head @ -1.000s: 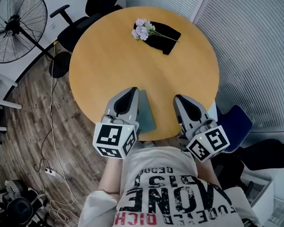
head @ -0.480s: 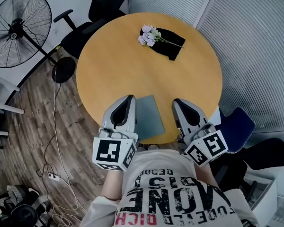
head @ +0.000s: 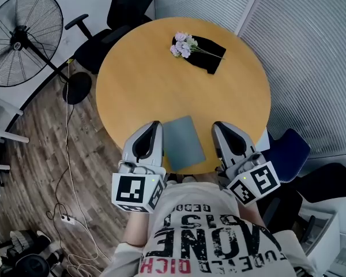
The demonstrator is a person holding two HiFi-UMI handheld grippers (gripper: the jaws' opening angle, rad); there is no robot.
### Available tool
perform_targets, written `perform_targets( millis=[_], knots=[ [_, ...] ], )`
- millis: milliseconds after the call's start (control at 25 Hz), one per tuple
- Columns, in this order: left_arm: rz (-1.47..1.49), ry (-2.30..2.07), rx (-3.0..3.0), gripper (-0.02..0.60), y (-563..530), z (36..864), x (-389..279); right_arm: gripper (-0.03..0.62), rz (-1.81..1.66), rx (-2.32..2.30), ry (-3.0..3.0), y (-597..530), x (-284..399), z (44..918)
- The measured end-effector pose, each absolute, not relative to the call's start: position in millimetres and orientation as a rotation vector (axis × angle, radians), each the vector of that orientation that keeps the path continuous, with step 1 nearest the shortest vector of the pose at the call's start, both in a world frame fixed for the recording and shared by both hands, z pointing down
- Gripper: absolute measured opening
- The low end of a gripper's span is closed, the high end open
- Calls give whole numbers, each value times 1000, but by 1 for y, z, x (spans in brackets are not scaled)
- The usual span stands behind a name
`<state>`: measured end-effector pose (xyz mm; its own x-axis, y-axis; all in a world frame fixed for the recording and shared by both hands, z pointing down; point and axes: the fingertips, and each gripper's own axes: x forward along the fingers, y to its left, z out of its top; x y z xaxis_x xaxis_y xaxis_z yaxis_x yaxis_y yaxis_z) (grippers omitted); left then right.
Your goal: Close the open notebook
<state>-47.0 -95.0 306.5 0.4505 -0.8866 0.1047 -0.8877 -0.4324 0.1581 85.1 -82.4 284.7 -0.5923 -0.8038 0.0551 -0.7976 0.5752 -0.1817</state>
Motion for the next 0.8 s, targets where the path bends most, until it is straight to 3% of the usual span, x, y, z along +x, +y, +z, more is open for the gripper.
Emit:
perform_targets(
  millis=[800],
  knots=[
    [46, -1448, 2544, 11, -72, 323, -50, 12, -349, -1501, 2747, -53, 68, 304]
  ],
)
